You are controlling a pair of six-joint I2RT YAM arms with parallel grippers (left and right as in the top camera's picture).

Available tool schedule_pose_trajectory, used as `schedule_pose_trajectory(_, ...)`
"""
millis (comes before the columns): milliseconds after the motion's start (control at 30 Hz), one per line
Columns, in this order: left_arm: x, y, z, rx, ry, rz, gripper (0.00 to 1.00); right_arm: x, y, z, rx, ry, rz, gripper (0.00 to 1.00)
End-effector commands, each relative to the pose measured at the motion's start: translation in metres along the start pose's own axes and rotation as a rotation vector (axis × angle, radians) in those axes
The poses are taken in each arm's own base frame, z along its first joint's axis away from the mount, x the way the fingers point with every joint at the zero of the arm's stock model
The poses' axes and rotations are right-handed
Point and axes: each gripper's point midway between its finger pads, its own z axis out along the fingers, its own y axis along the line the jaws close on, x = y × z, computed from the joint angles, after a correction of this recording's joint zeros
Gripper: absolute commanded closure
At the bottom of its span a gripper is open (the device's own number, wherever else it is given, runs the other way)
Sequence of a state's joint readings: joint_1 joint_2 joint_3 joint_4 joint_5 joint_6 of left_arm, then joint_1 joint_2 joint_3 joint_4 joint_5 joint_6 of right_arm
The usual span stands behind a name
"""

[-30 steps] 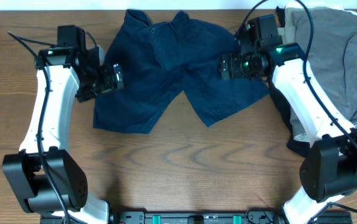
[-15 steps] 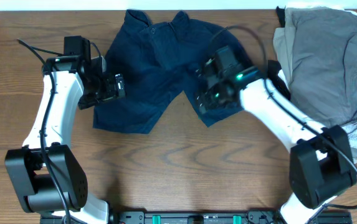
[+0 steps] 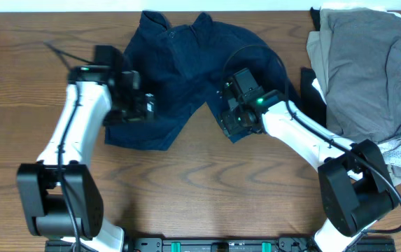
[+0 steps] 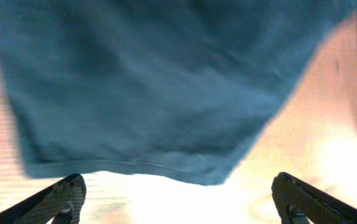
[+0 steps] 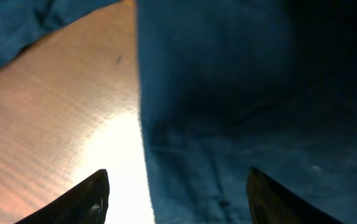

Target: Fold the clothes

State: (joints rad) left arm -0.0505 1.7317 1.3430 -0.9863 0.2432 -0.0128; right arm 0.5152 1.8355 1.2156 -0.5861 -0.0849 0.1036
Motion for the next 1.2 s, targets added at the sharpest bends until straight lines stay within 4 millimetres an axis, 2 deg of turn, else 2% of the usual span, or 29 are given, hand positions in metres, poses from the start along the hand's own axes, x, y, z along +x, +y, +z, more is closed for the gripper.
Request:
schedule_pose_trajectory(0, 0.019, -0.024, 0.016, 0.004, 0.057, 0.174, 0.04, -0.006, -0.016, -0.002, 0.011, -0.014, 0.078, 0.31)
schedule_pose_trajectory(67, 0.025, -0.034, 0.023, 0.003, 0.068, 0.227, 0.04, -0.006, -0.022, -0.002, 0.016, -0.013, 0.095, 0.31)
schedule_pose_trajectory(233, 0.038, -0.040, 0.044, -0.036, 0.083, 0.285, 0.12, -0.008, -0.034, -0.004, -0.005, -0.020, 0.152, 0.31)
schedule_pose_trajectory(433, 0.036, -0.048, 0.065, -0.027, 0.030, 0.326, 0.17, -0.010, -0.045, -0.006, -0.033, -0.028, 0.206, 0.31)
schedule_pose_trajectory(633, 0.038, -0.044, 0.082, -0.026, 0.005, 0.331, 0.24, -0.011, -0.047, -0.006, -0.031, -0.031, 0.210, 0.30)
schedule_pose_trajectory(833, 0.041, -0.042, 0.088, -0.027, 0.007, 0.331, 0.38, -0.011, -0.047, -0.006, -0.031, -0.032, 0.210, 0.29)
schedule_pose_trajectory(1167, 0.042, -0.042, 0.088, -0.026, 0.008, 0.326, 0.90, -0.012, -0.047, -0.006, -0.031, -0.036, 0.210, 0.29)
